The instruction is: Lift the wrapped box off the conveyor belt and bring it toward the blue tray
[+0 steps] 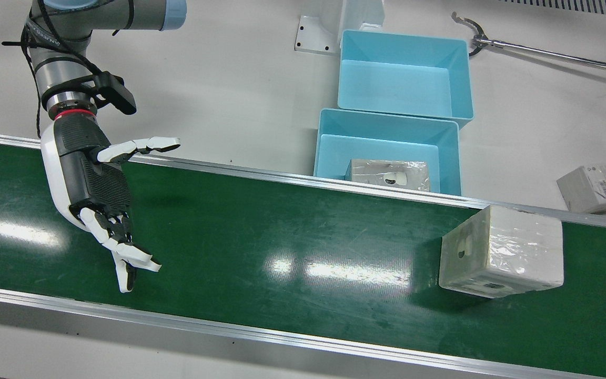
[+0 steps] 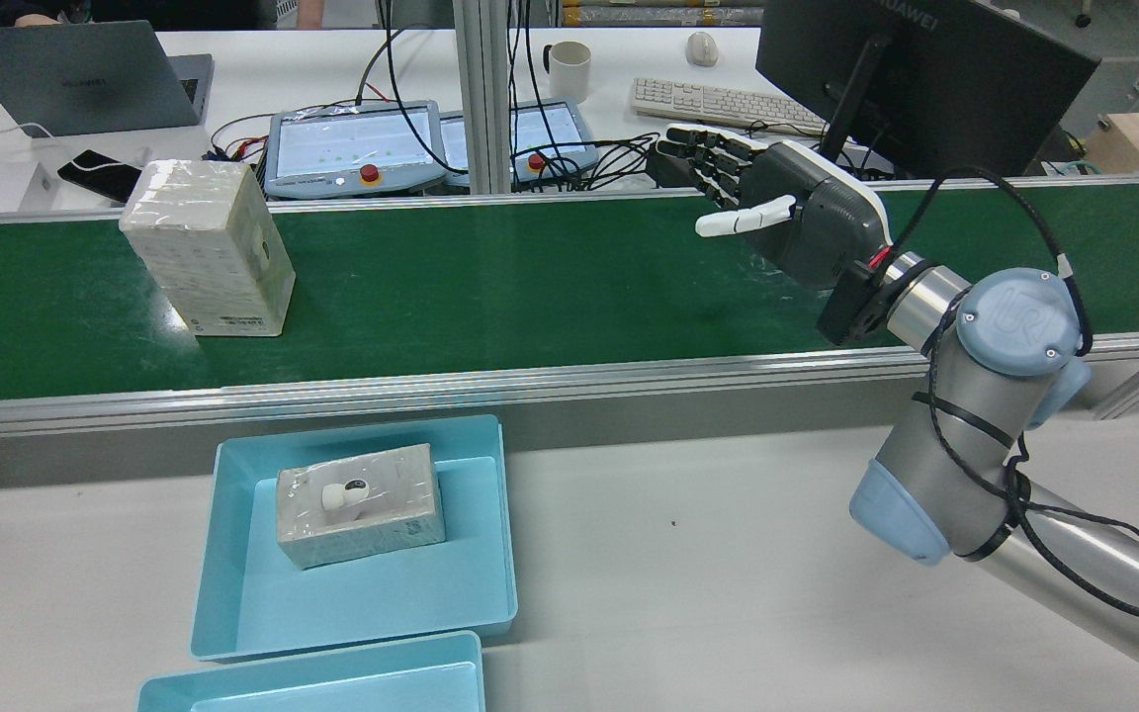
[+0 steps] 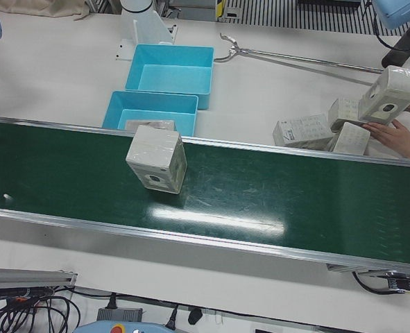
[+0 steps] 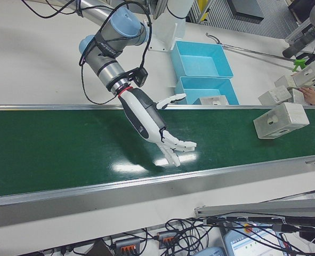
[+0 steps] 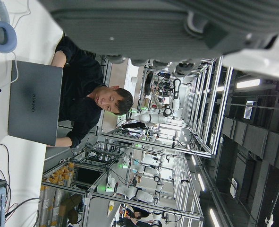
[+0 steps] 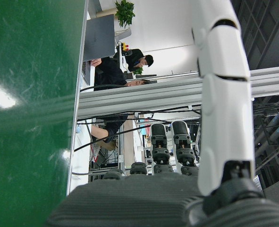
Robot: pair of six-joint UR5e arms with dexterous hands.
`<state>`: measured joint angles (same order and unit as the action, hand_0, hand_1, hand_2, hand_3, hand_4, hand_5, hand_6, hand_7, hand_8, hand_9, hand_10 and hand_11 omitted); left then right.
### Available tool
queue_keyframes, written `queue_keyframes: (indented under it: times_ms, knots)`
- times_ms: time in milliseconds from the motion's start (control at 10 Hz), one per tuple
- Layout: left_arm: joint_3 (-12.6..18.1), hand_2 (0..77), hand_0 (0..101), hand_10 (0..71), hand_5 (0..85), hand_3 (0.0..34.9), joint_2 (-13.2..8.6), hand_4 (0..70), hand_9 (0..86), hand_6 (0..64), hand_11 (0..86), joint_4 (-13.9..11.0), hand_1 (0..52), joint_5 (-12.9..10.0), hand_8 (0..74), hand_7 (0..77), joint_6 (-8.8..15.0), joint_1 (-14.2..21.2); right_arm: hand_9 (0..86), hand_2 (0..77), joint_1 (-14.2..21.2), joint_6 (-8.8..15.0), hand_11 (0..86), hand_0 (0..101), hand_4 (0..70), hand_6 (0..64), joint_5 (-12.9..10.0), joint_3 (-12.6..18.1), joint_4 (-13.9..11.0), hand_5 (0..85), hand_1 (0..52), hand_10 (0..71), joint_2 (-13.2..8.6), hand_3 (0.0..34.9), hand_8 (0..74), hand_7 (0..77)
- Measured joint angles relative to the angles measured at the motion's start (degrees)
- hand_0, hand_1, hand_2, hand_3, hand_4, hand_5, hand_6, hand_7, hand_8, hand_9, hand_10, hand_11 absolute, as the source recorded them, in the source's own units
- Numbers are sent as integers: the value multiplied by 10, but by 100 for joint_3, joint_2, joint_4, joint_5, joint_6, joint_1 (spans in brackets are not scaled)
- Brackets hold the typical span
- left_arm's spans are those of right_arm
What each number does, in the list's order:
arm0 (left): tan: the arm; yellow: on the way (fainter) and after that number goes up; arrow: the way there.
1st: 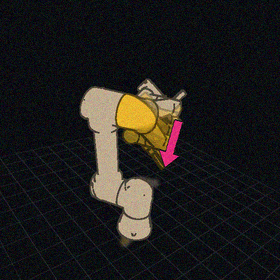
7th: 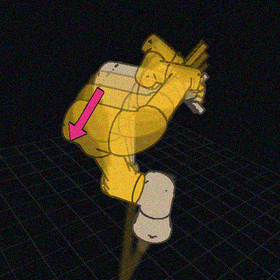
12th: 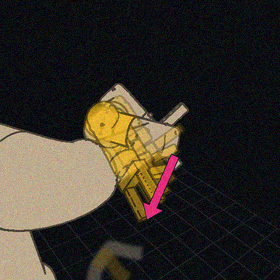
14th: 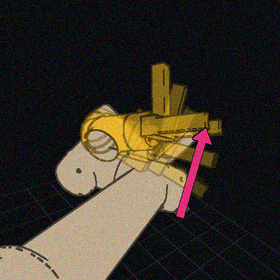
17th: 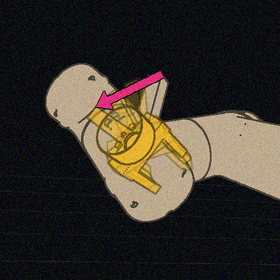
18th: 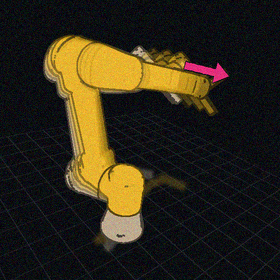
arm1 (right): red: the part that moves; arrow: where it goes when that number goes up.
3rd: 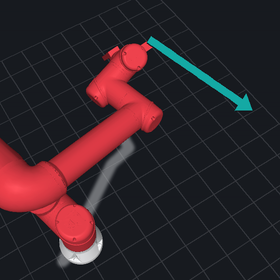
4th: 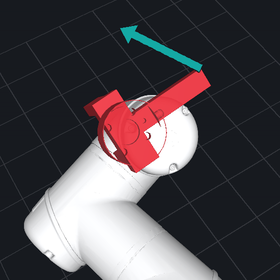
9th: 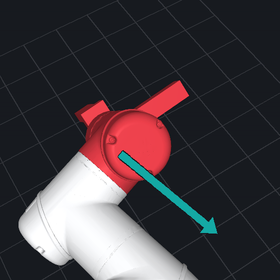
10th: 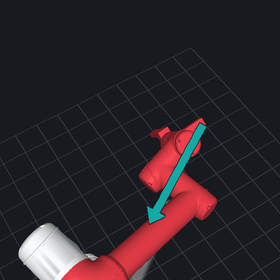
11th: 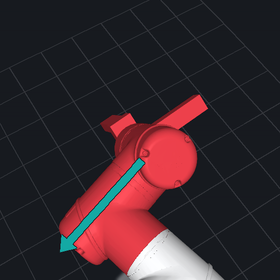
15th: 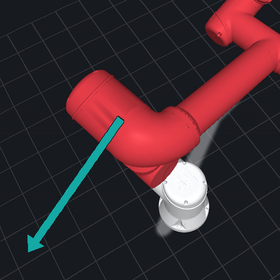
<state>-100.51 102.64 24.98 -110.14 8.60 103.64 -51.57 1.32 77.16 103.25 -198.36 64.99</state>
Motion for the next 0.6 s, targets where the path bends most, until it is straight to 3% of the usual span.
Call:
queue_keyframes:
  times_ms: [300, 400, 600]
  knots:
    - [0, 5, 0, 5, 5, 0, 0, 0, 5, 0, 0, 0, 0, 0, 5, 5, 0, 0, 22, 131, -83, 5, 16, 496, 104, 44, 2, 376, 7, 153, 169, 0, 524, 5, 5, 153]
    - [0, 5, 0, 5, 5, 0, 0, 0, 0, 0, 0, 0, 0, 0, 5, 5, 0, 0, 16, 136, -151, 3, 16, 490, 60, 33, 12, 435, 7, 158, 164, 0, 595, 4, 0, 125]
    - [0, 11, 0, 5, 5, 0, 0, 0, 5, 0, 0, 0, 0, 0, 5, 5, 0, 0, 16, 114, -297, 0, 16, 484, 71, 11, 18, 484, 6, 147, 147, 0, 643, 5, 0, 93]
